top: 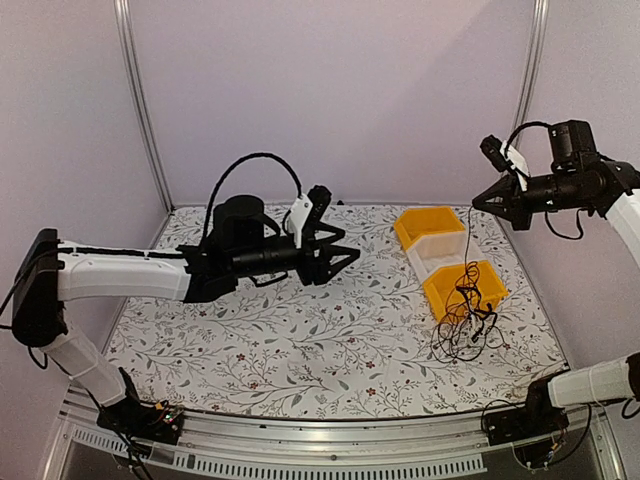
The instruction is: Untangle the cables
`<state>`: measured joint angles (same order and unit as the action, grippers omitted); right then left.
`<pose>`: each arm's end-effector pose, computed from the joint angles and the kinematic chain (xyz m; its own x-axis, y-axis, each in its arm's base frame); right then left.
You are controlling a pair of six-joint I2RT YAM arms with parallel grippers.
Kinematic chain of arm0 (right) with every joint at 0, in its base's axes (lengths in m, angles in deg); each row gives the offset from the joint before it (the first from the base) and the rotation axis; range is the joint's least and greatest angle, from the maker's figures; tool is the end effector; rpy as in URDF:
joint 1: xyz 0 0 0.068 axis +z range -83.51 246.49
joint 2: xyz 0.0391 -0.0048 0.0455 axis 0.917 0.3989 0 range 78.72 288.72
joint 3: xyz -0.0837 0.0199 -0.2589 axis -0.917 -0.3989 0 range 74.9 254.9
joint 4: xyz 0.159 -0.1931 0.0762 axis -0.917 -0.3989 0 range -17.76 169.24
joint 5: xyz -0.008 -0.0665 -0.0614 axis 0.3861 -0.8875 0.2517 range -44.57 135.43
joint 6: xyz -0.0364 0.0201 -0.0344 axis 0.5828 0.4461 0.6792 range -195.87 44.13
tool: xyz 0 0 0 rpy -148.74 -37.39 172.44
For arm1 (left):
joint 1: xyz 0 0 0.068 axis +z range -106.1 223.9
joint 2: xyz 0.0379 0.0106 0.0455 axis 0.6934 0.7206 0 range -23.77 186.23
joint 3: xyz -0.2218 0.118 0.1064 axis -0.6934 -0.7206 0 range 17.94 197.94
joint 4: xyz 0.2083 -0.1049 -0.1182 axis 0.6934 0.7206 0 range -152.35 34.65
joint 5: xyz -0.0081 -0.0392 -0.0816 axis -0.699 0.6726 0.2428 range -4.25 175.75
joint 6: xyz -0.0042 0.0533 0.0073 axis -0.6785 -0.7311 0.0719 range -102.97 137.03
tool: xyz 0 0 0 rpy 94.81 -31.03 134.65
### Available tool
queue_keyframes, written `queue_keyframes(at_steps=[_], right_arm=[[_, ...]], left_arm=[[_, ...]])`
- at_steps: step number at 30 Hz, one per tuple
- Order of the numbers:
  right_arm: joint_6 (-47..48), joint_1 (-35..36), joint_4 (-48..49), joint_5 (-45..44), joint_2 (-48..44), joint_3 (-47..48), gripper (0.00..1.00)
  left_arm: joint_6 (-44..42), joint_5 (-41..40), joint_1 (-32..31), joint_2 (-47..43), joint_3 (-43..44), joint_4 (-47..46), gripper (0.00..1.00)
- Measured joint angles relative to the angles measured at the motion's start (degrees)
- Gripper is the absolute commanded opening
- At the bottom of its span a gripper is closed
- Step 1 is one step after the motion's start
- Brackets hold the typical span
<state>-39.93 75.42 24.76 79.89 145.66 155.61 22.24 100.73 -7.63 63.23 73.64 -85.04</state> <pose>0.2128 0.0539 0.4056 -0.1978 -0.5211 -0.8302 -0.8249 0.5461 -0.1462 0.2130 -0.2826 0.2849 -0.1758 0.0802 -0.9812 0.9031 0.4099 -0.1283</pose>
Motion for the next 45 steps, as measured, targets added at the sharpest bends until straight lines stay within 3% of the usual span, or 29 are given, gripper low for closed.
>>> queue_keyframes(at_steps=[11, 15, 18, 23, 29, 34, 38, 45], right_arm=[[1.01, 7.43, -2.19, 8.24, 6.16, 9.05, 0.00], [0.68, 9.01, -2.08, 11.26, 6.49, 10.03, 0.00], [-0.13, 9.60, -2.14, 13.38, 6.58, 10.73, 0.00], [-0.83, 9.84, -3.87, 17.00, 8.72, 18.60, 0.00], [-1.73, 9.84, -3.72, 19.76, 11.89, 37.18, 0.00], [-3.19, 9.84, -1.70, 21.29, 15.12, 53.55, 0.00], [-4.50, 9.84, -0.26, 22.12, 17.66, 59.32, 0.00], [-6.60, 9.84, 2.47, 21.33, 22.12, 61.61, 0.00]], left_arm=[[3.17, -2.40, -10.67, 24.52, 18.21, -20.68, 0.67], [3.72, -2.27, -11.34, 31.78, 23.19, -26.91, 0.61], [5.16, -0.96, -11.47, 37.38, 25.75, -31.74, 0.48], [7.78, -0.07, -11.58, 45.18, 27.10, -35.67, 0.37], [8.50, -0.66, -11.58, 47.28, 22.58, -36.41, 0.34], [8.39, -0.68, -11.47, 45.64, 13.62, -37.09, 0.28], [8.26, -1.14, -10.97, 42.29, 6.56, -37.09, 0.26], [9.11, -2.89, -8.31, 34.82, -6.08, -37.73, 0.05]])
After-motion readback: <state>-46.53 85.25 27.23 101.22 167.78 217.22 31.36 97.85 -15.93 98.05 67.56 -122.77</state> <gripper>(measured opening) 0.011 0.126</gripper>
